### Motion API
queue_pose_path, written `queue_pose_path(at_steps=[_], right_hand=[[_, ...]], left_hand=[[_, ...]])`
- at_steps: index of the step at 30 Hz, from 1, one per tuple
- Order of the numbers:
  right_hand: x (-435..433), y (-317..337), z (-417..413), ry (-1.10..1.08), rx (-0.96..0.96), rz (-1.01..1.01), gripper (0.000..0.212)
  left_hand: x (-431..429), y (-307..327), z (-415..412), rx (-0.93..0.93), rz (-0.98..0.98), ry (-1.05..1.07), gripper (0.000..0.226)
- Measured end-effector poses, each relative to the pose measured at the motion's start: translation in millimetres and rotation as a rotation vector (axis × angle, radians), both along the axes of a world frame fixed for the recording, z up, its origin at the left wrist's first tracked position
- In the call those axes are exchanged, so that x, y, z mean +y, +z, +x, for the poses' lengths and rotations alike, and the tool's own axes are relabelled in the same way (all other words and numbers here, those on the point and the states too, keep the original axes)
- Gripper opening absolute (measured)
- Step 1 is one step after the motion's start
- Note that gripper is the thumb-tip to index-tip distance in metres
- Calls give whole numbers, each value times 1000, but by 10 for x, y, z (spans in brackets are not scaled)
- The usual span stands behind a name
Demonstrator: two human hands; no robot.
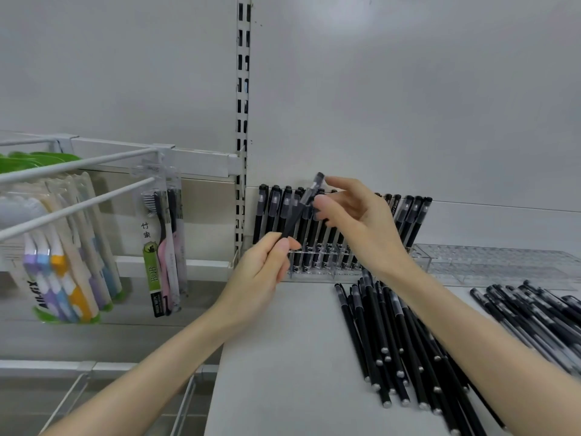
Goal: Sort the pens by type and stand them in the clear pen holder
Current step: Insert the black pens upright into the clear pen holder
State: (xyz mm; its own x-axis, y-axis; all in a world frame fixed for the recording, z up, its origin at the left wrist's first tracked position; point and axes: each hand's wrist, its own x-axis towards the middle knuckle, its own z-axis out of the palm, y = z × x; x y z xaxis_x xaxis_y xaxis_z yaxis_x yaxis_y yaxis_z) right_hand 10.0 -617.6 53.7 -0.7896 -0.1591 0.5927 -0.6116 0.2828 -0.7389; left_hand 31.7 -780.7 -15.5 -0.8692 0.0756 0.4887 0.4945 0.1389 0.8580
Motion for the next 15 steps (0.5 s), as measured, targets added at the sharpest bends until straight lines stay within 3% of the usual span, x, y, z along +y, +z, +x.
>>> queue_pose_path(at_steps=[5, 7, 9, 11, 15], right_hand=[[42, 16, 65, 84, -44, -217, 25], [134, 35, 24, -3, 17, -193, 23], [233, 48, -54, -129, 93, -118, 25], [287, 38, -128, -214, 150, -32, 30], [245, -16, -209, -246, 190, 29, 39]], left_hand=[[183, 128, 48, 61, -238, -20, 22], [143, 108, -10, 159, -423, 136, 25], [53, 44, -80, 298, -589, 307, 45], [-30, -31, -112, 377, -684, 347, 48], [-74, -138, -94, 337, -836, 327, 53]])
